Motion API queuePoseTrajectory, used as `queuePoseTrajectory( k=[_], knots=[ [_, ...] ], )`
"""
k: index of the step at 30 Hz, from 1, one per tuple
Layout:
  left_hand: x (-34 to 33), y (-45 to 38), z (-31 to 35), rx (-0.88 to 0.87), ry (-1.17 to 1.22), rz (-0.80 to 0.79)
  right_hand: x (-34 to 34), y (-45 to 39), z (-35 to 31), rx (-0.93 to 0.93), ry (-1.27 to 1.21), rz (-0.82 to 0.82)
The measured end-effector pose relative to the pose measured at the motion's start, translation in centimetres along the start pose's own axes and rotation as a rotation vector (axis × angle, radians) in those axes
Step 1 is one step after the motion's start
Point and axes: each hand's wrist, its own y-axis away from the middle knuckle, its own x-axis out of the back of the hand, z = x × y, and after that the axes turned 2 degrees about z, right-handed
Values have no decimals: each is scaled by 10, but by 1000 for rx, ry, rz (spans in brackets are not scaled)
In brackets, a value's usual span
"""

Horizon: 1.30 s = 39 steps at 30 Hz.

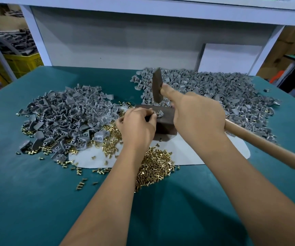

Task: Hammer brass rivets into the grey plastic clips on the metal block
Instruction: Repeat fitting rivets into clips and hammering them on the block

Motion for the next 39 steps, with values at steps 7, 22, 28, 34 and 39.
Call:
queuePoseTrajectory(
  k=[7, 22, 28, 34, 39],
  knots=[
    [0, 0, 0, 2, -11, 1, 3, -2, 3, -5, 1, -22],
    [1, 1, 1, 5, -12, 21, 4, -1, -3, -26, -6, 3],
    [1, -1, 3, 49, -33, -5, -1, 15, -4, 58, 55, -88],
    [-2, 1, 2, 5, -83, 58, 5, 15, -5, 35, 78, 46],
    [-2, 0, 2, 22, -81, 25, 0, 14, -3, 27, 59, -42]
  ],
)
